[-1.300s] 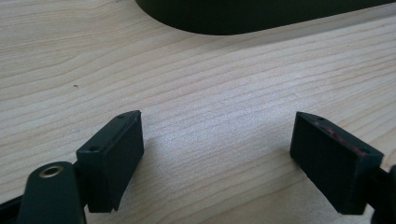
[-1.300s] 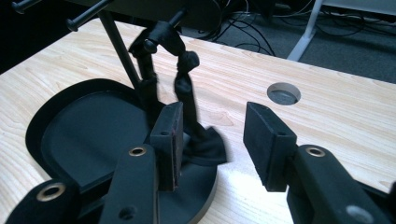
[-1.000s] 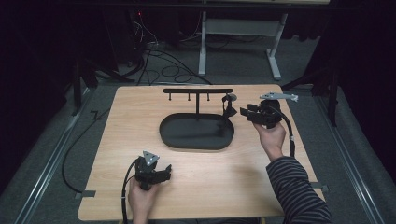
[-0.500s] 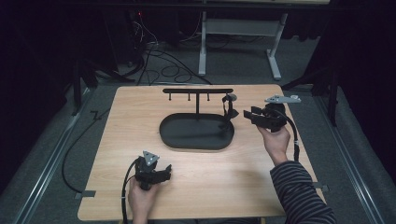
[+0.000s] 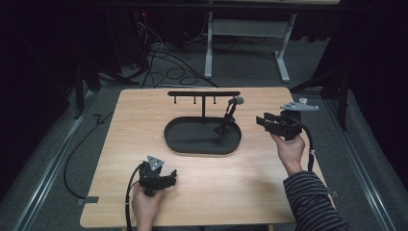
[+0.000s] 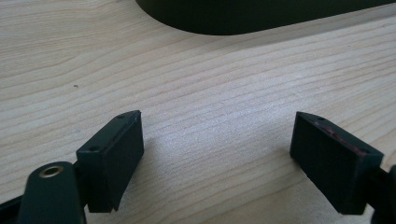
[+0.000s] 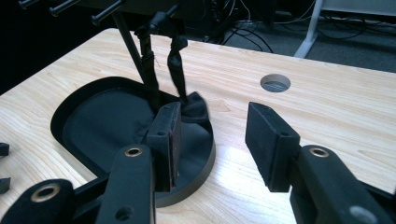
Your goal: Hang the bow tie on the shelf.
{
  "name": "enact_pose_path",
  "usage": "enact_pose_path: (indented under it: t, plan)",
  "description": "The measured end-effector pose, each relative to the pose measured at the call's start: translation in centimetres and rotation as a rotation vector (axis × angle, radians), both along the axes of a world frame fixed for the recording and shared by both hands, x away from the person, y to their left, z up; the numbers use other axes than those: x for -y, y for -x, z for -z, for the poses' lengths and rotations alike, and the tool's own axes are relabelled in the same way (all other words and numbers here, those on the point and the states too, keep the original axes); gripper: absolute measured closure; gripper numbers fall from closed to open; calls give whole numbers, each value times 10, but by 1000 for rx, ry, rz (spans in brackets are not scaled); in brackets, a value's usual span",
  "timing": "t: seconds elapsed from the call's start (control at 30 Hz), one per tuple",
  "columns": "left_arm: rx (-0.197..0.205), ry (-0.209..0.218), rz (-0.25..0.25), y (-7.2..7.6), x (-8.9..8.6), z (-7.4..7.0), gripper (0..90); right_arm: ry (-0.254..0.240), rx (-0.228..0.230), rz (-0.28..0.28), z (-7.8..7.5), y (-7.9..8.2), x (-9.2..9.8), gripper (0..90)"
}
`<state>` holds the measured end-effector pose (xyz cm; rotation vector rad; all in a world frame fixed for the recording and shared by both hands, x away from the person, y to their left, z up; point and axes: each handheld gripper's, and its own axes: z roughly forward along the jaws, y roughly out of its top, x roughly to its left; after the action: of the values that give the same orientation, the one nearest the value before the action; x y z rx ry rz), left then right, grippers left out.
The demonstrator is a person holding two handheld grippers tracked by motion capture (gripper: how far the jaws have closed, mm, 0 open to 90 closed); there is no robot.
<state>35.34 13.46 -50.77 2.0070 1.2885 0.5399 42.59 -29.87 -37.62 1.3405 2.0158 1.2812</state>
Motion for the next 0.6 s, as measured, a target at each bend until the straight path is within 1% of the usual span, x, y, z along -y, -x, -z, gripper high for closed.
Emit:
enact_pose_path:
  t: [0.2, 0.6]
  plan:
    - [0, 0, 0, 0, 0, 0, 178, -3, -9, 6, 2, 6, 5, 576]
    - [0, 0, 0, 0, 0, 0, 178, -23, 0, 29, 4, 20, 21, 576]
